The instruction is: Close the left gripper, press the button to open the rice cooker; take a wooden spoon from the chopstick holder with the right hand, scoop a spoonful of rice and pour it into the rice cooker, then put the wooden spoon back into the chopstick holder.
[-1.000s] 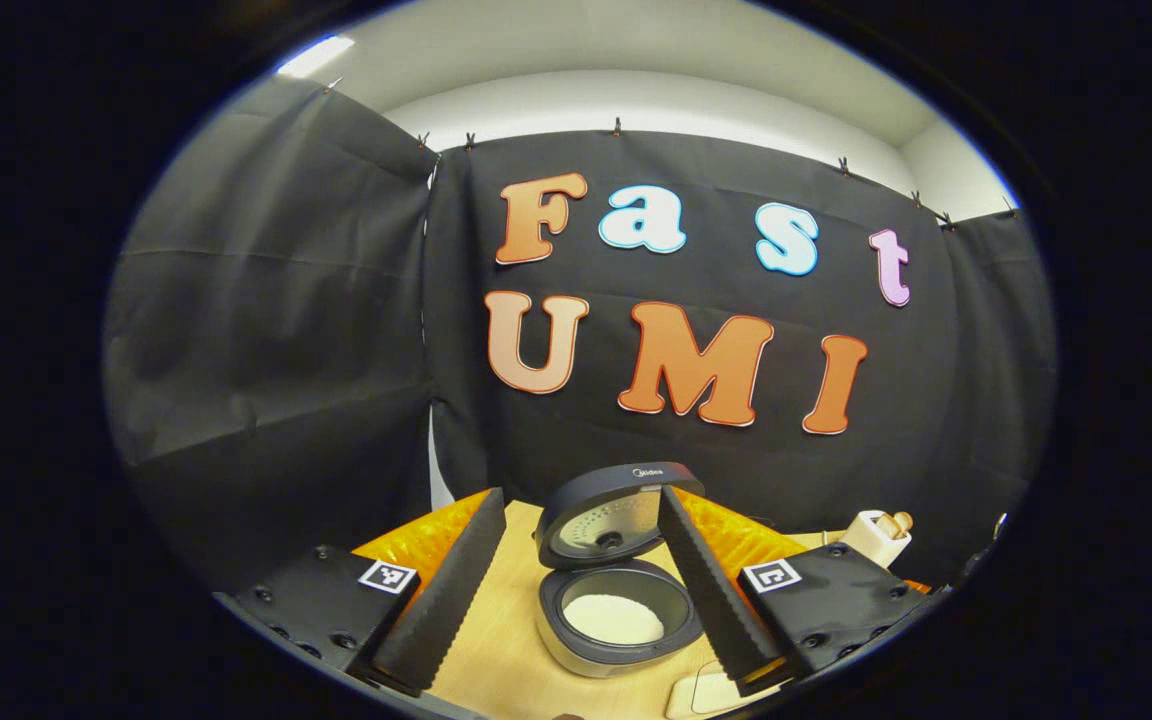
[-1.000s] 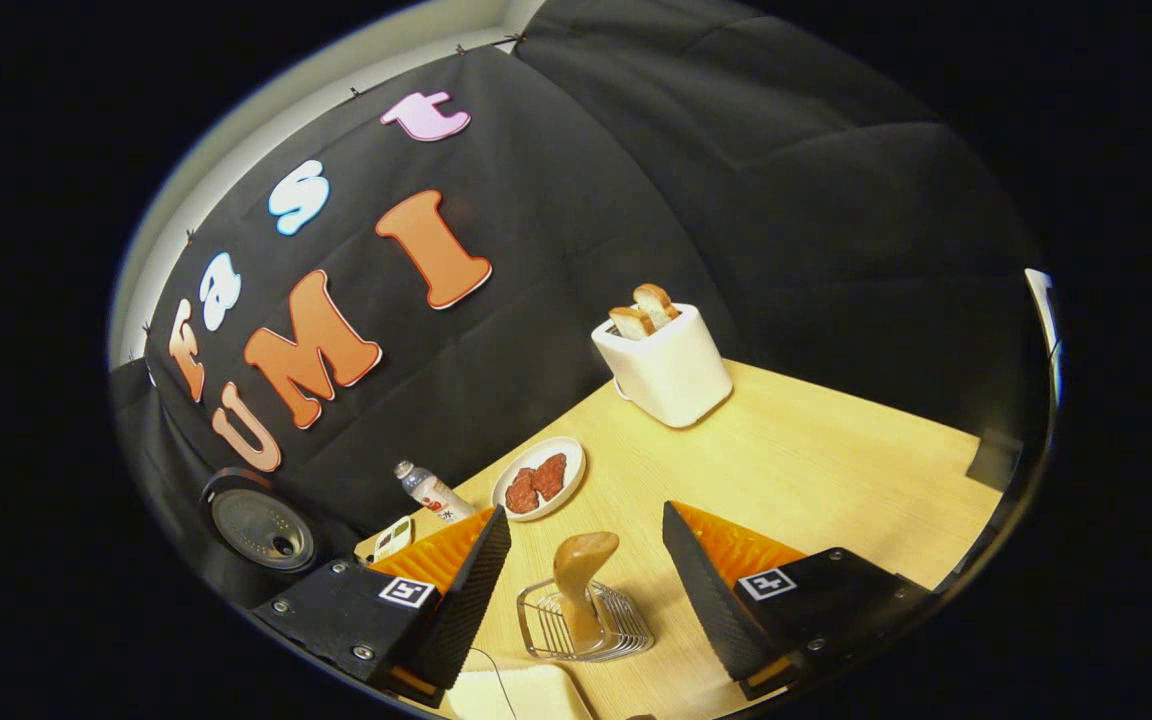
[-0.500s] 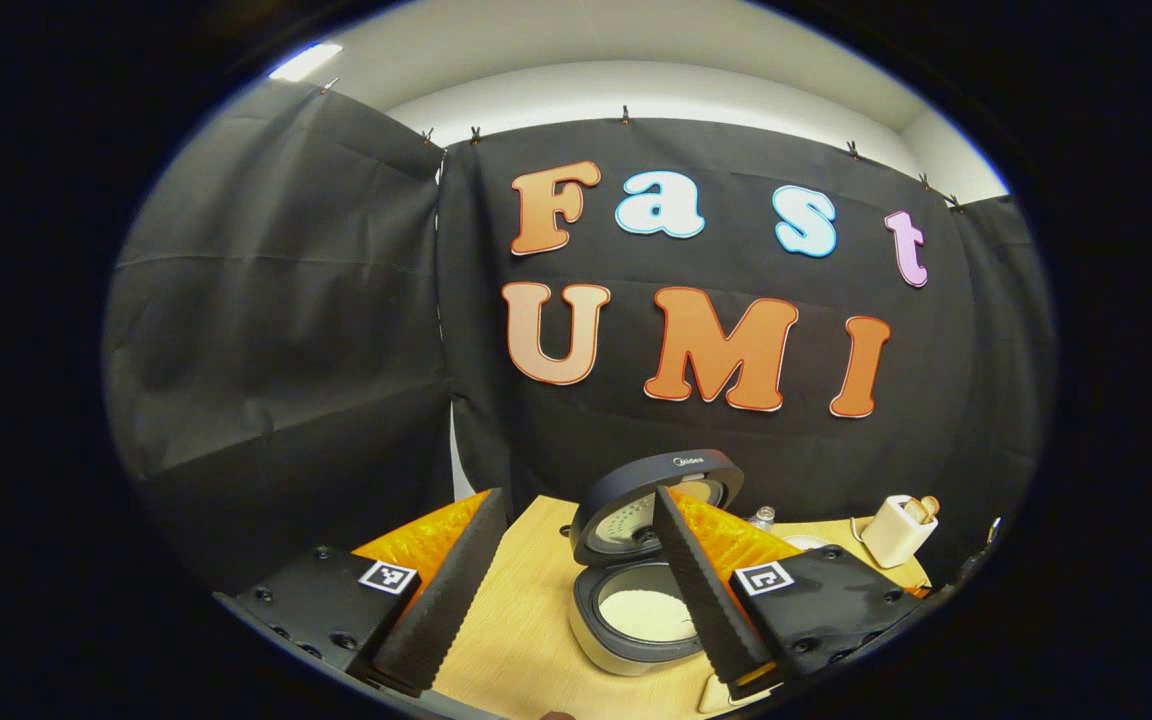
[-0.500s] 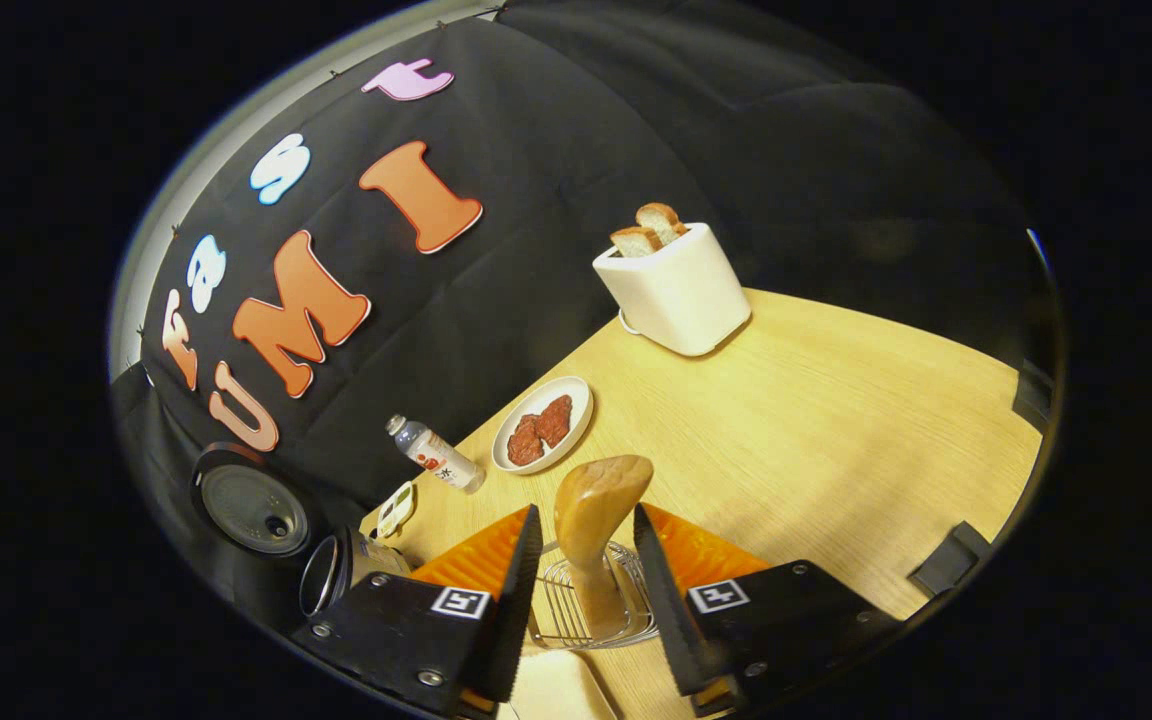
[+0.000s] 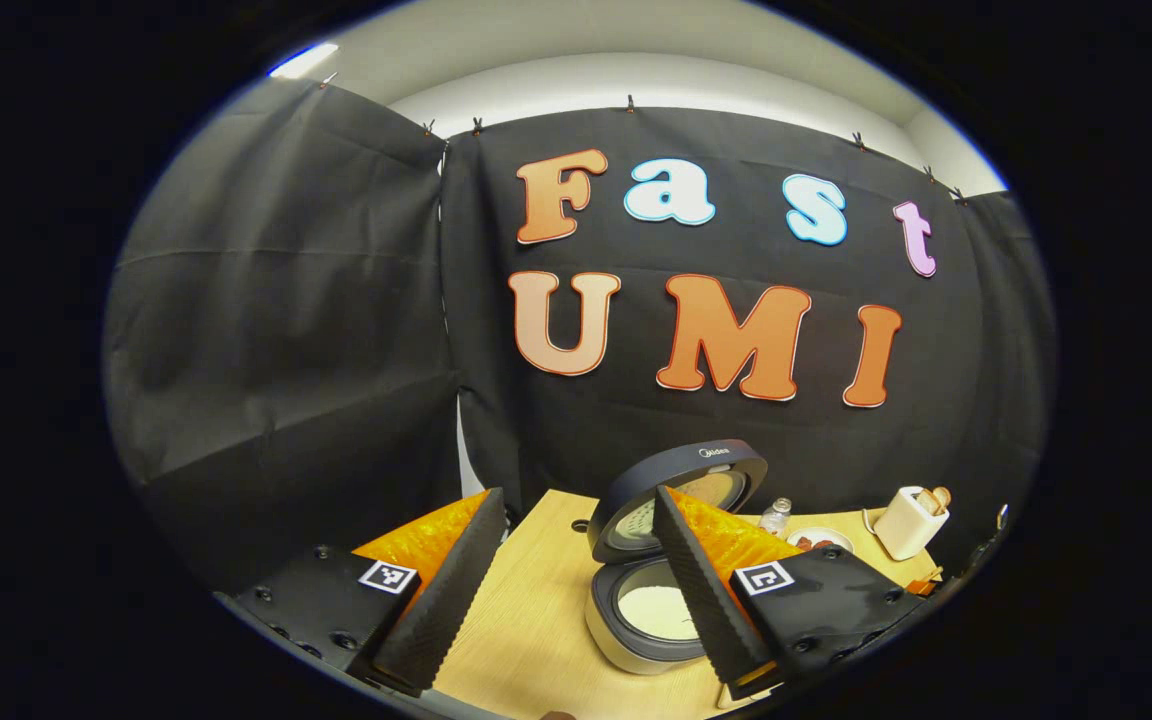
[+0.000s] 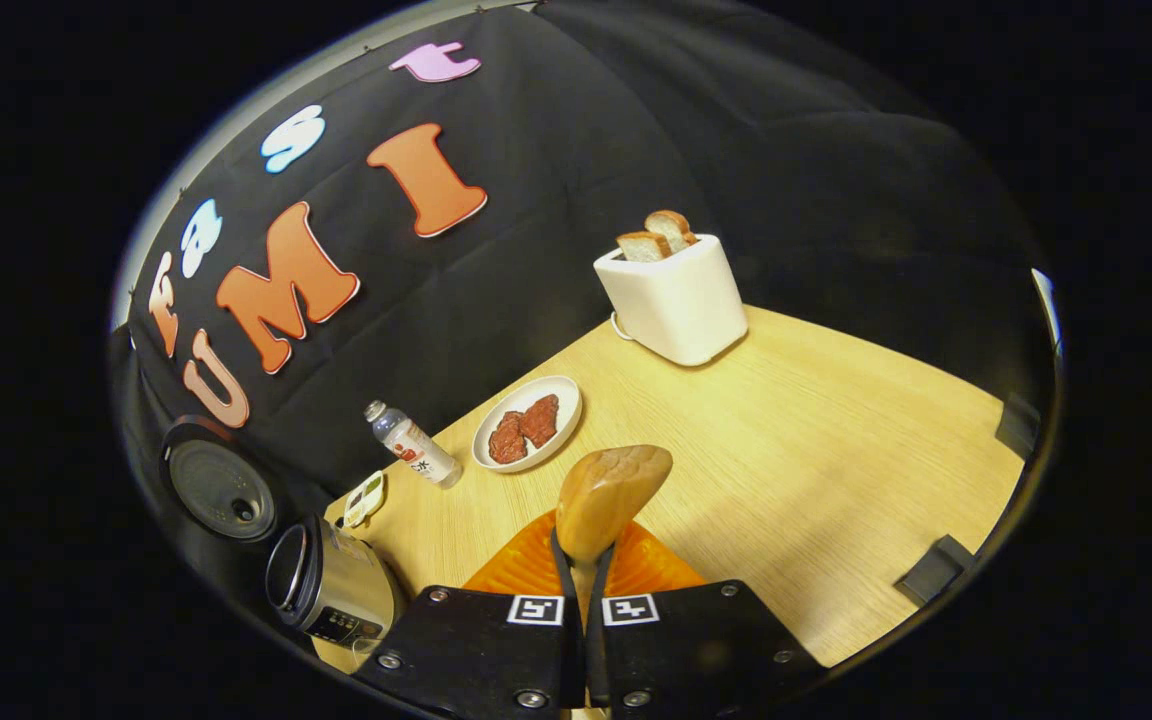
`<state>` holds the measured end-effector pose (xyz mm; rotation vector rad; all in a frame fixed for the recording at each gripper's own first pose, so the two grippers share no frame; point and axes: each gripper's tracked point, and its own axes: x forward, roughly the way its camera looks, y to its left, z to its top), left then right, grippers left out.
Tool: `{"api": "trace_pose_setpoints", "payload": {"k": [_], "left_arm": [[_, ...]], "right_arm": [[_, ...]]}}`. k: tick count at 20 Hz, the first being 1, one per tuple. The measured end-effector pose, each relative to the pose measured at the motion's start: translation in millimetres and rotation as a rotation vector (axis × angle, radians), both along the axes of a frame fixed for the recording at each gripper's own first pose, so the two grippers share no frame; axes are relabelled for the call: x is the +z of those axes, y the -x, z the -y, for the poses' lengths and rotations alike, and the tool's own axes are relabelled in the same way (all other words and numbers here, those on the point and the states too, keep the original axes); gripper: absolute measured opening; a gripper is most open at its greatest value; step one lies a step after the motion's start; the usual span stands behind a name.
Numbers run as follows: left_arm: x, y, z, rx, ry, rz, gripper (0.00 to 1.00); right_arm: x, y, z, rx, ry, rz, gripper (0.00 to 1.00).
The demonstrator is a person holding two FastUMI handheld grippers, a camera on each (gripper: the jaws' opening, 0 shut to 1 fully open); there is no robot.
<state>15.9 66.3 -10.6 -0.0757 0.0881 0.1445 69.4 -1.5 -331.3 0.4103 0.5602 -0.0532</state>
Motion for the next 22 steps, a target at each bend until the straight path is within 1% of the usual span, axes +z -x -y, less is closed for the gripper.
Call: {"api": "trace_pose_setpoints", "payload": {"k": [5,9,12,15,17,19,22], "left_arm": [[6.5,-4.3,-1.6,-0.05,0.011,0.01,1.0],[11.8,-6.5,-12.1,-0.072,-0.013,0.023,1.0],[15.3,-8.6,-18.2,-0.09,-0.023,0.037,1.0],[13.1,-11.8,-27.0,-0.099,-0.018,0.037,1.0],[8.5,-13.5,-32.1,-0.101,-0.018,0.028,1.0],[6.4,-11.7,-35.8,-0.107,-0.023,0.023,1.0],[7.4,-10.2,-42.3,-0.108,-0.032,0.025,1.0]], "right_arm": [[57.9,5.4,-7.2,0.031,0.155,0.104,0.0],[106.5,28.5,-34.3,0.065,0.169,0.173,0.0],[119.7,55.1,-60.2,0.105,0.197,0.186,0.0],[116.9,79.2,-87.2,0.143,0.211,0.177,0.0],[106.8,88.5,-103.7,0.171,0.23,0.183,0.0],[84.8,94.6,-114.6,0.201,0.276,0.162,0.0],[52.2,101.4,-120.7,0.223,0.348,0.123,0.0]]}}
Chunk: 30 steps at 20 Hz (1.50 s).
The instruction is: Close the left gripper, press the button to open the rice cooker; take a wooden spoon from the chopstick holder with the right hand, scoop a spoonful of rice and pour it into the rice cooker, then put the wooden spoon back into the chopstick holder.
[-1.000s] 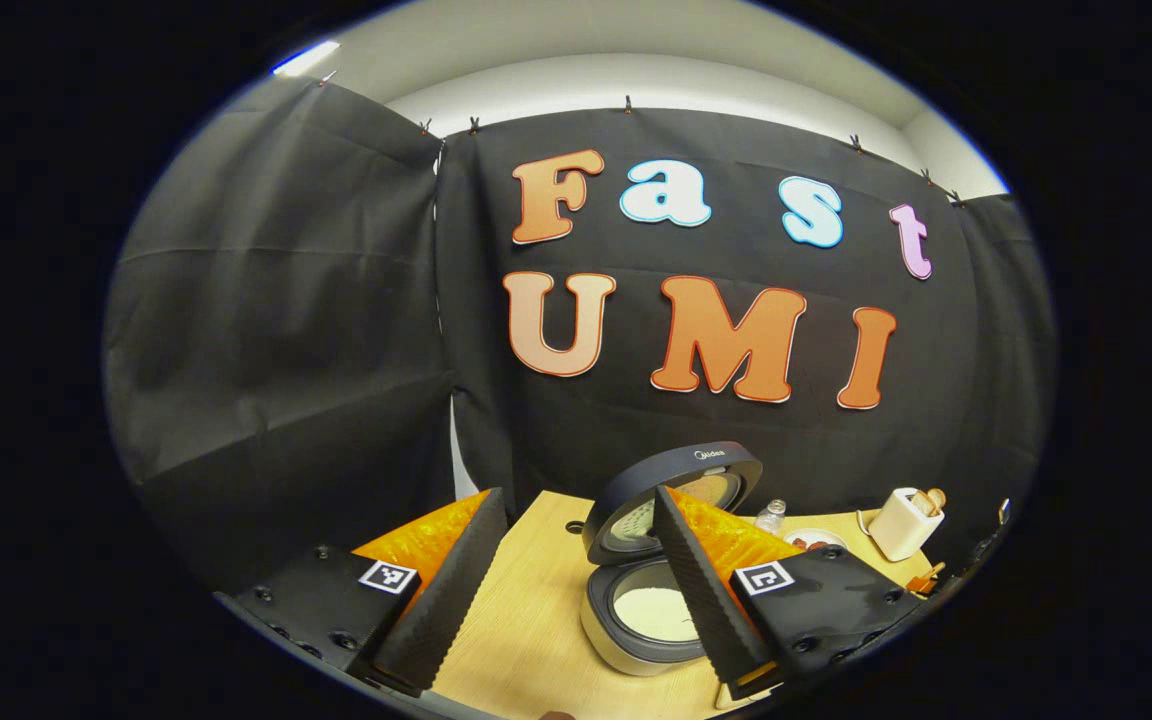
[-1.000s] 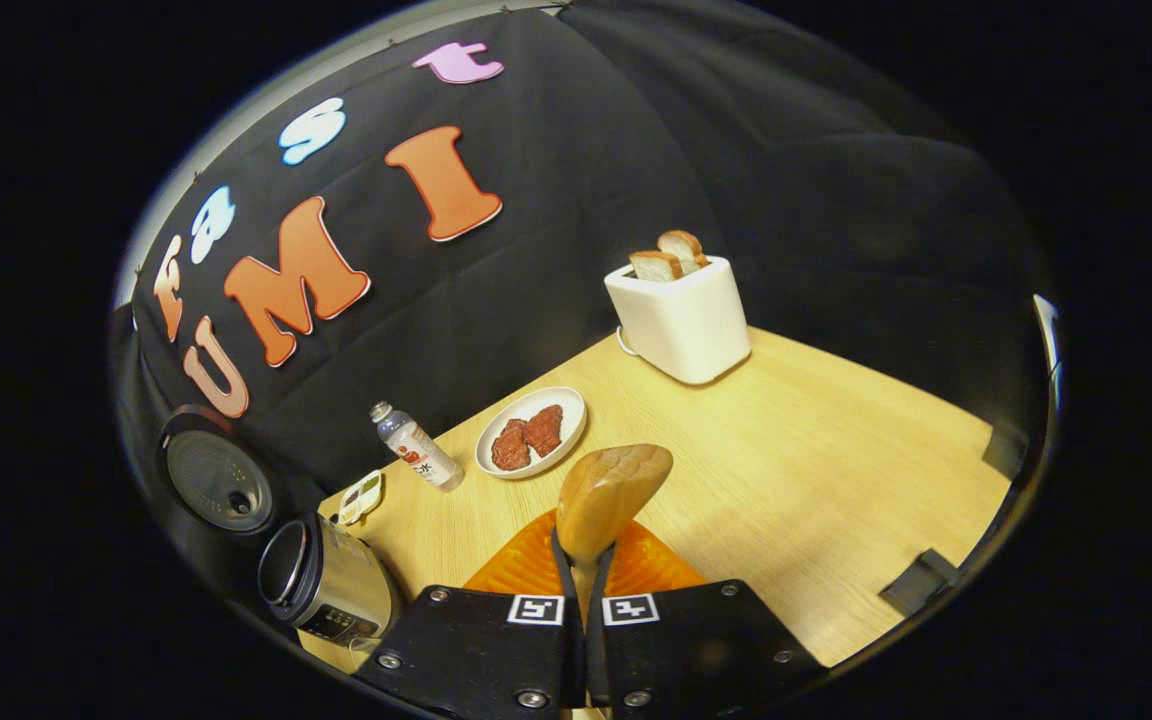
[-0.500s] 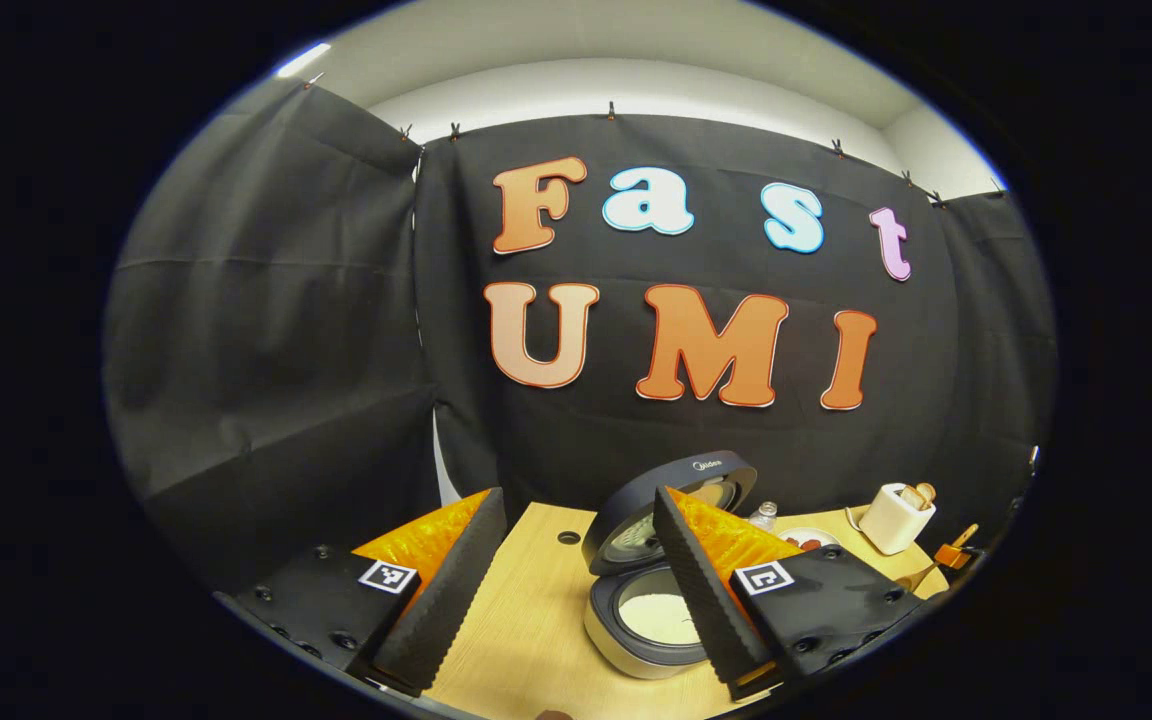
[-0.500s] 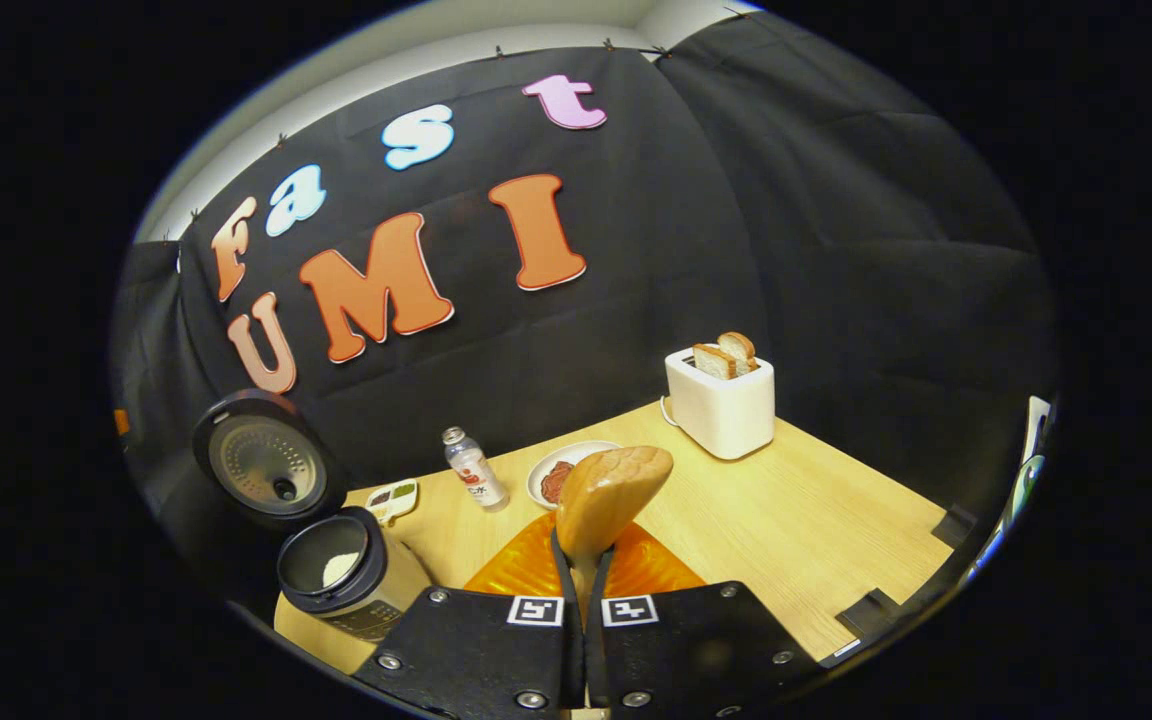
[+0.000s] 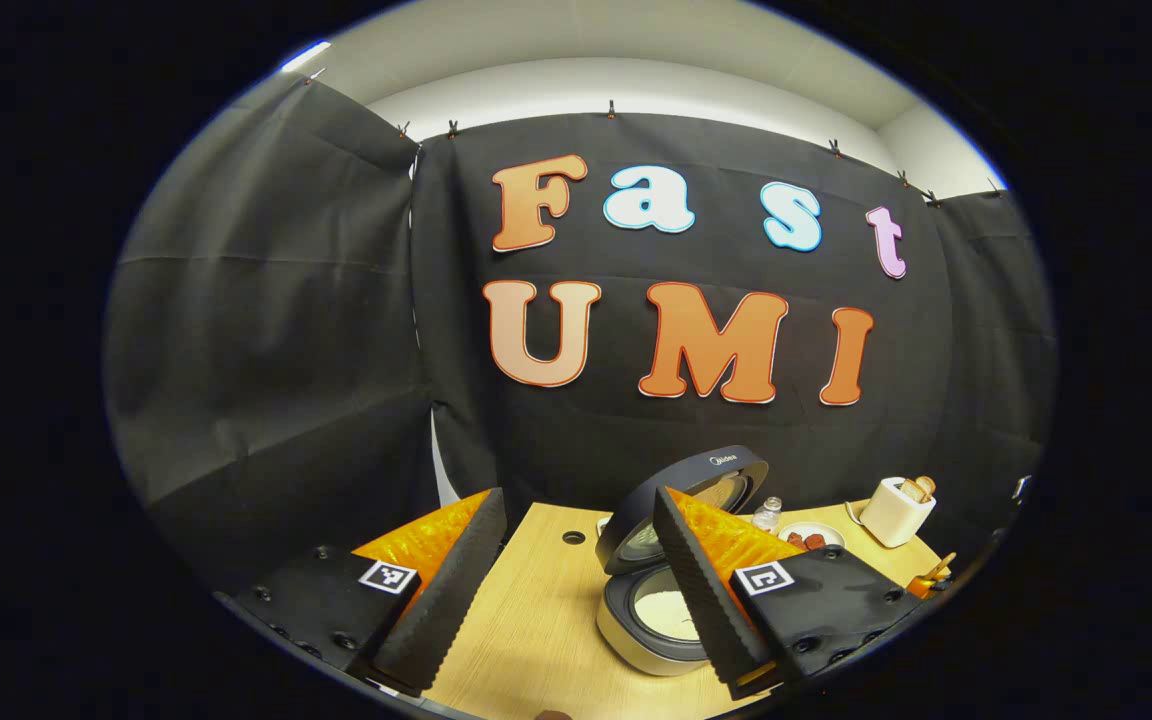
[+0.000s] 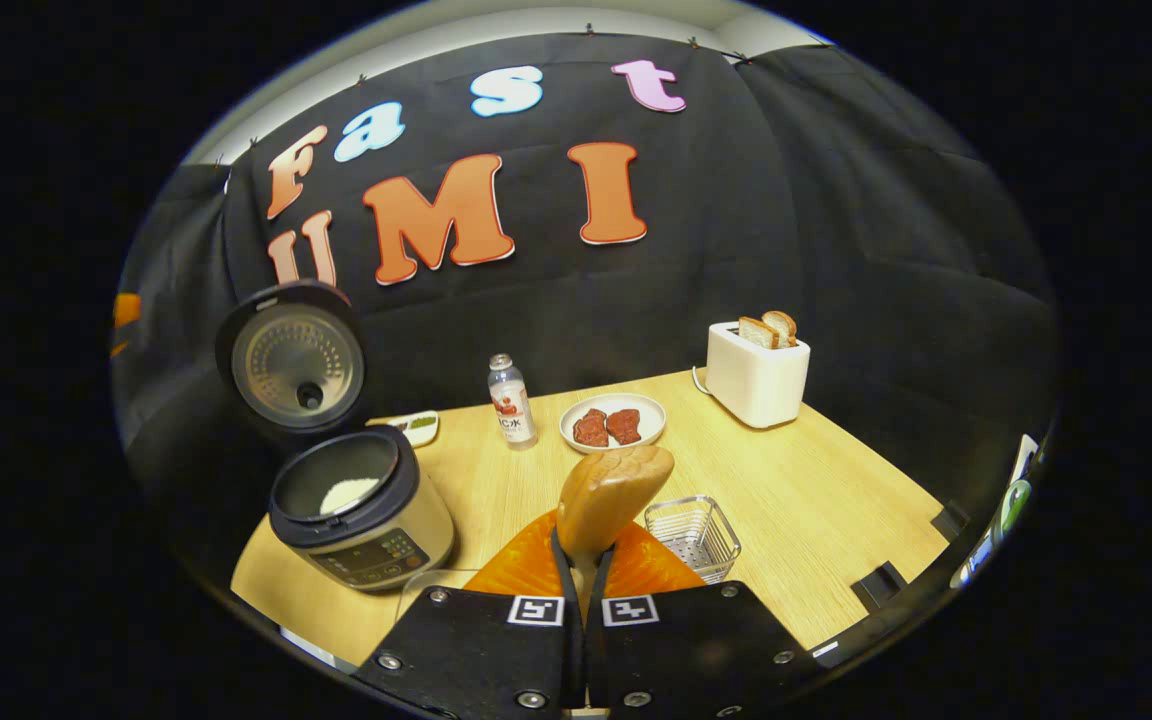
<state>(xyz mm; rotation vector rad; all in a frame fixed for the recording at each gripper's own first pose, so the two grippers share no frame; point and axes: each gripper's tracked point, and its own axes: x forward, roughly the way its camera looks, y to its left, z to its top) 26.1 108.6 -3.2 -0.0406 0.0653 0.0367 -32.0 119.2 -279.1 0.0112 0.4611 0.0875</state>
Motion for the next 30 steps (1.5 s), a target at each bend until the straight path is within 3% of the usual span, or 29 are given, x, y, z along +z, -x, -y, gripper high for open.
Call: {"api": "trace_pose_setpoints", "payload": {"k": [5,9,13,18,26,30], "left_arm": [[-4.9,-1.9,-1.1,-0.005,-0.007,-0.01,1.0],[-11.0,-4.4,3.2,-0.022,-0.01,-0.027,1.0],[-13.1,-6.1,5.0,-0.027,-0.009,-0.031,1.0],[-15.7,-11.4,11.5,-0.037,0.007,-0.036,1.0],[-21.4,-22.7,30.6,-0.066,0.031,-0.048,1.0],[-23.8,-26.8,42.9,-0.082,0.041,-0.058,1.0]], "right_arm": [[-45.5,11.4,-0.7,0.016,0.132,-0.068,0.0],[-57.5,12.4,-5.8,-0.002,0.1,-0.096,0.0],[-71.4,19.4,-30.0,-0.02,-0.025,-0.139,0.0],[-80.3,22.4,-68.9,-0.037,-0.296,-0.203,0.0],[-99.4,17.8,-54.0,-0.225,-0.676,-0.312,0.0],[-101.3,22.6,-50.9,-0.244,-0.723,-0.34,0.0]]}}
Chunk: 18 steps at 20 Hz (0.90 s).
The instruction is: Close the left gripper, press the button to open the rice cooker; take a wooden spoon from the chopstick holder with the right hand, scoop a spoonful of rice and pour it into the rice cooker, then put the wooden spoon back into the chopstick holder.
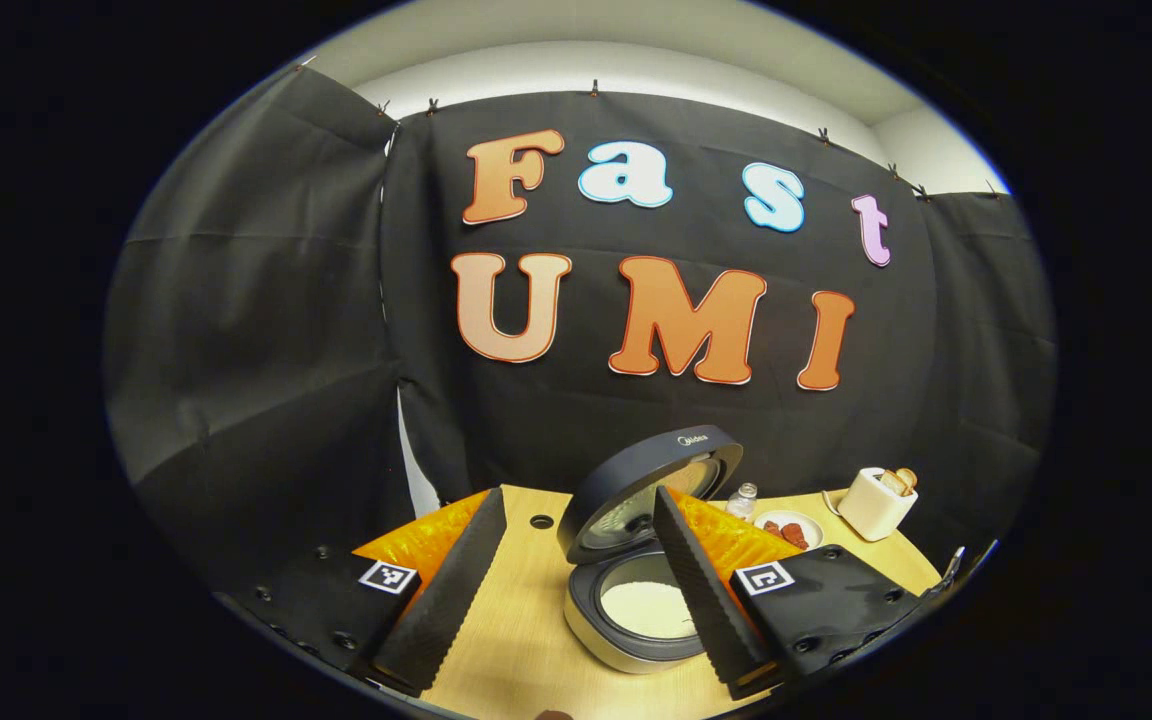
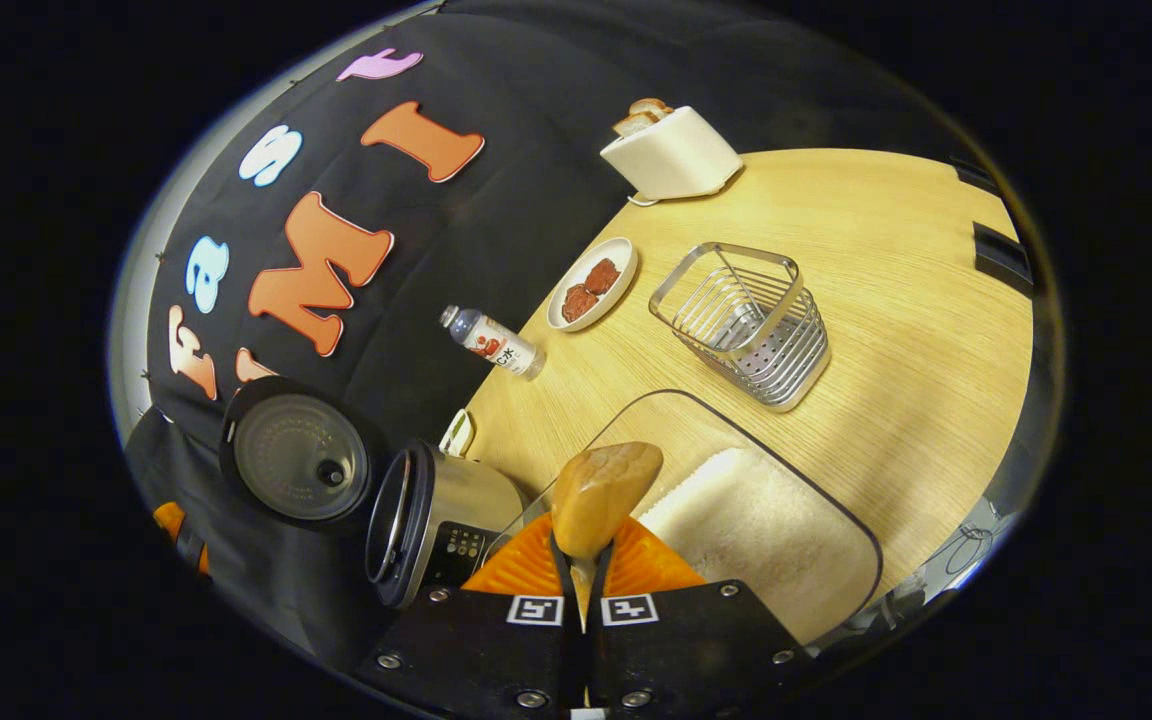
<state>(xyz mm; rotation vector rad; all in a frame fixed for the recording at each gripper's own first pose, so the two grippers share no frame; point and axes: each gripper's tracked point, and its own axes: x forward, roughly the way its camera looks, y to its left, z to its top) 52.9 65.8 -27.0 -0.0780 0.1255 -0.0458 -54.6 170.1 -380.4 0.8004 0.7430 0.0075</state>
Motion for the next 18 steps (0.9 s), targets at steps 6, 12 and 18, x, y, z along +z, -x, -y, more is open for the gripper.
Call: {"api": "trace_pose_setpoints", "payload": {"k": [6,12,18], "left_arm": [[15.9,2.8,2.8,0.027,-0.037,0.037,1.0],[24.1,4.8,10.3,0.035,-0.033,0.053,1.0],[23.3,7.5,12.6,0.052,-0.027,0.055,1.0]], "right_arm": [[21.6,1.7,25.3,-0.052,-0.083,-0.008,0.0],[42.7,-6.2,40.1,-0.103,-0.187,-0.003,0.0],[81.3,-15.7,46.7,-0.127,-0.266,0.016,0.0]]}}
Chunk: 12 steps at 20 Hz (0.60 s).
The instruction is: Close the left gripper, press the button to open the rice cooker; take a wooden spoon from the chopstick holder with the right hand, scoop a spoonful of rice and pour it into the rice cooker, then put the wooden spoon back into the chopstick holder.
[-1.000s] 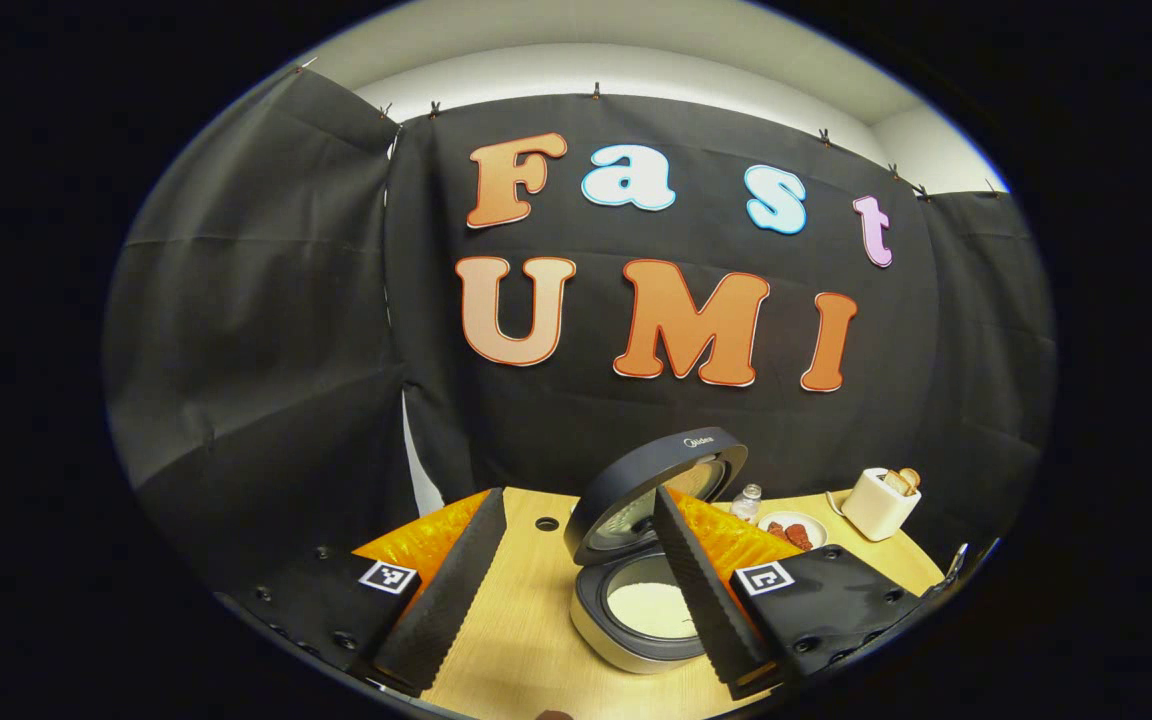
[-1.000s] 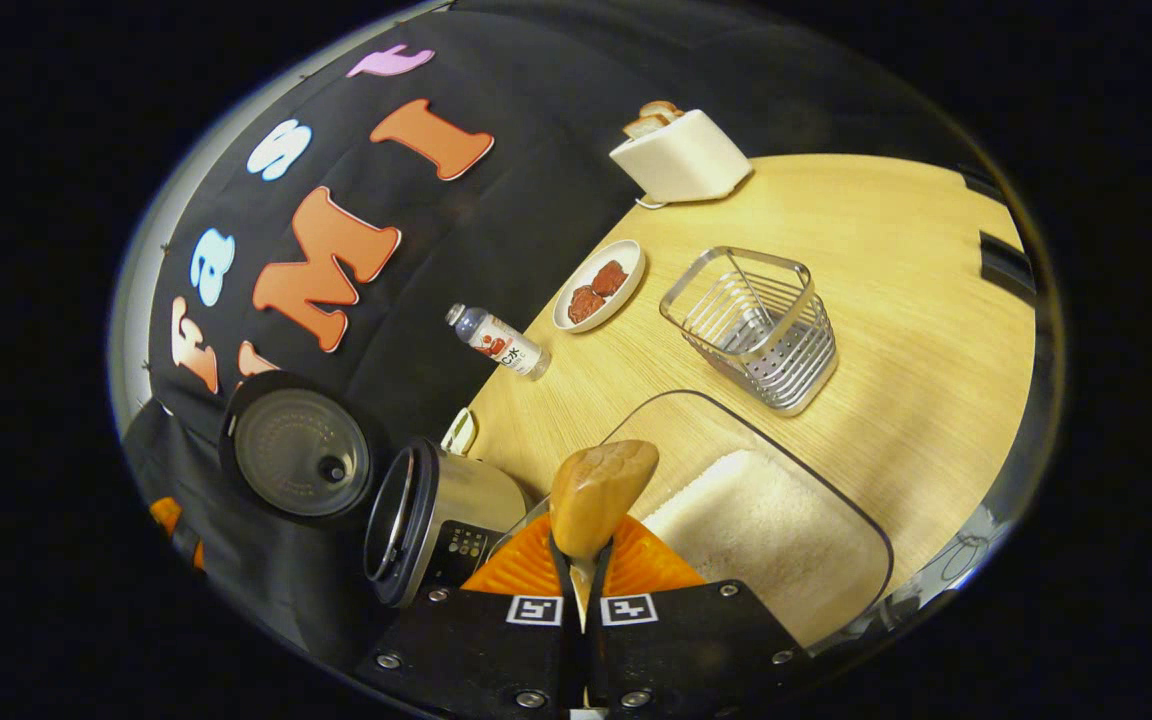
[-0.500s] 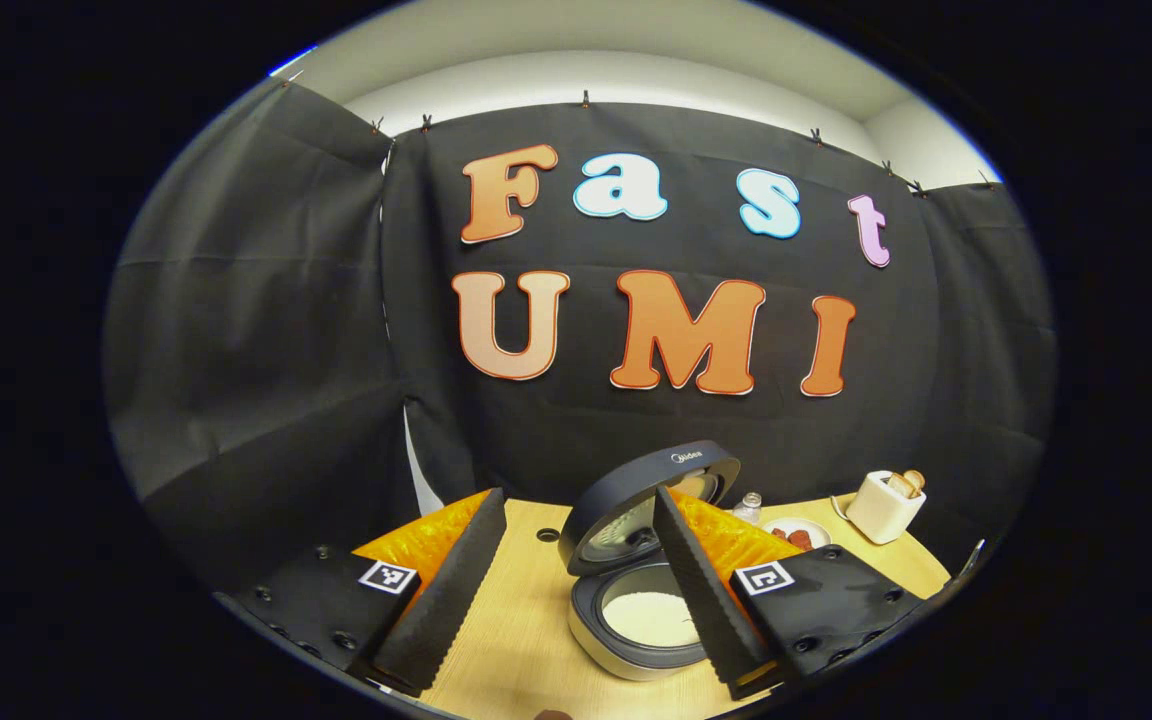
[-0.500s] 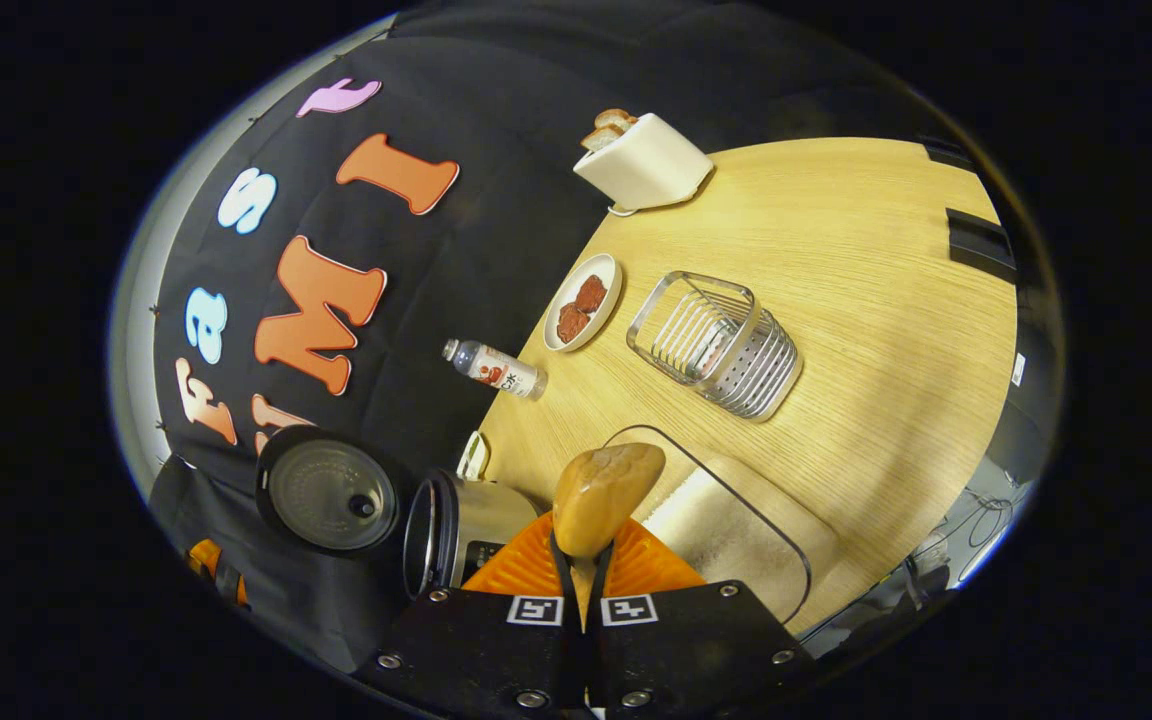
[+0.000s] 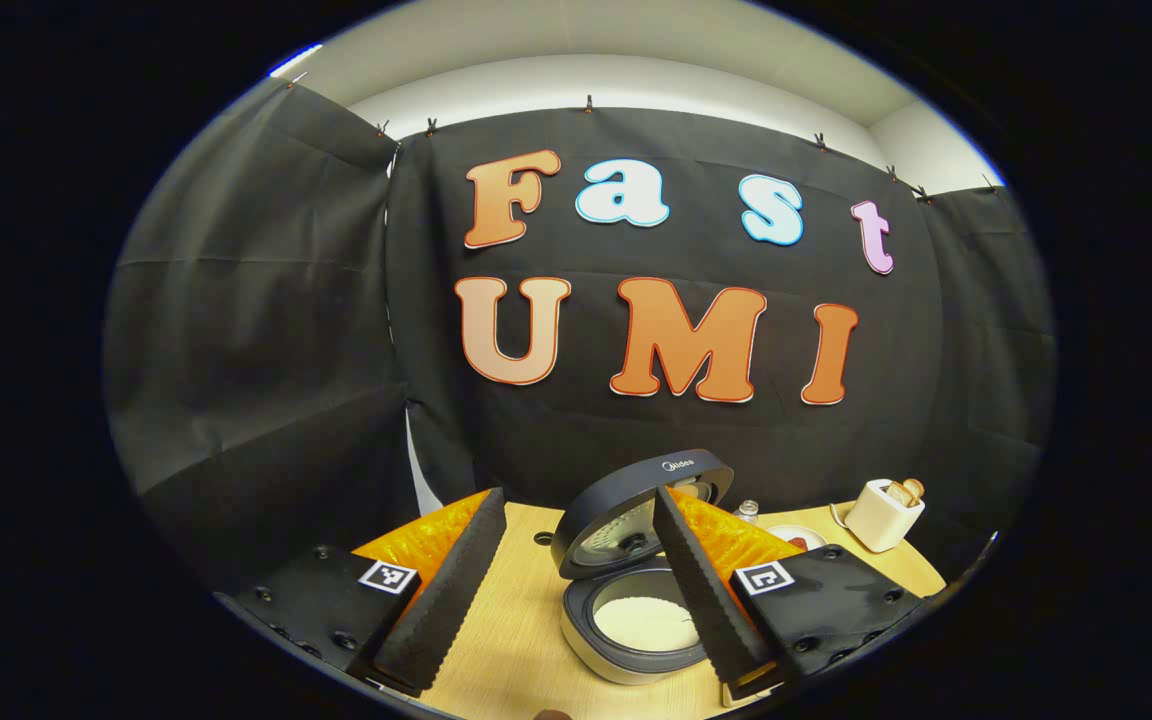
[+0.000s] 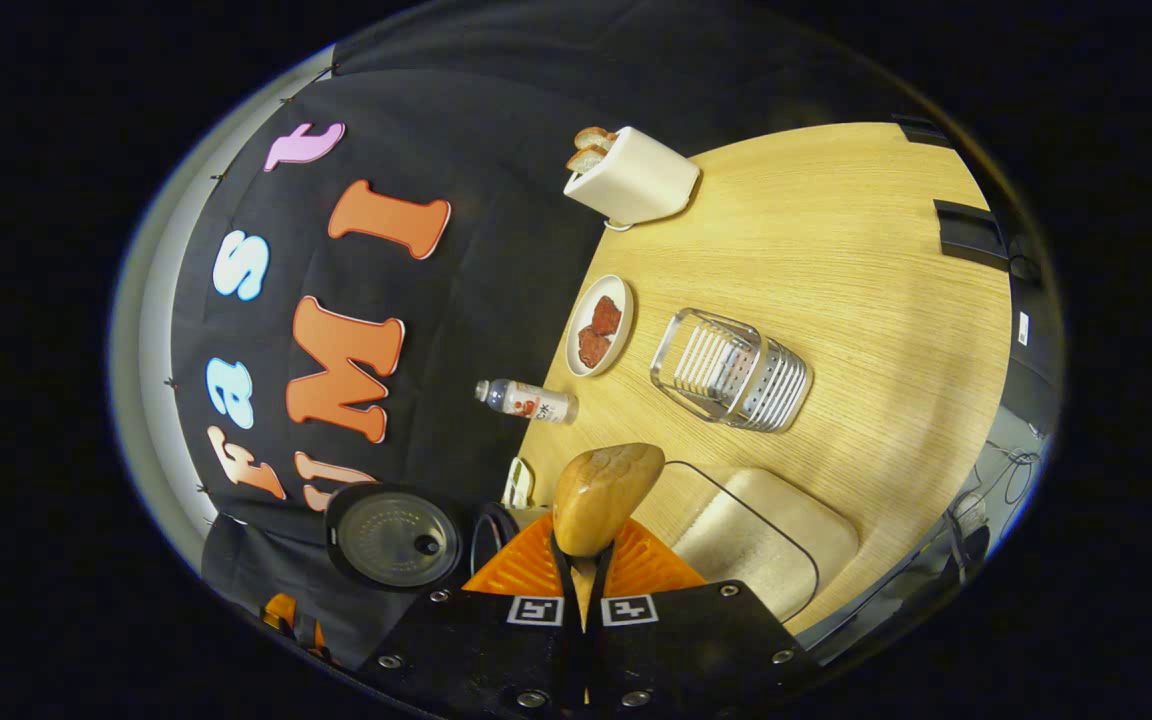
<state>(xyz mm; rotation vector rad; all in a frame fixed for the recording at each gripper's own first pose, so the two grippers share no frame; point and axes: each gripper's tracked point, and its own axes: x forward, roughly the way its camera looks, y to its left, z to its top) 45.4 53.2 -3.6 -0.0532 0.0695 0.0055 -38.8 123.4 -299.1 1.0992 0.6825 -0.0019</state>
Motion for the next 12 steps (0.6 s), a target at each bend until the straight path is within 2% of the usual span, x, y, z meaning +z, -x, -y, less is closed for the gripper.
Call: {"api": "trace_pose_setpoints", "payload": {"k": [6,12], "left_arm": [[-4.1,-1.1,-1.2,0.016,0.025,-0.008,1.0],[-14.6,-2.3,-11.9,0.054,0.001,-0.02,1.0]], "right_arm": [[58.2,-27.0,-7.8,0.023,-0.04,0.048,0.0],[106.3,-75.4,-50.1,0.072,-0.056,0.137,0.0]]}}
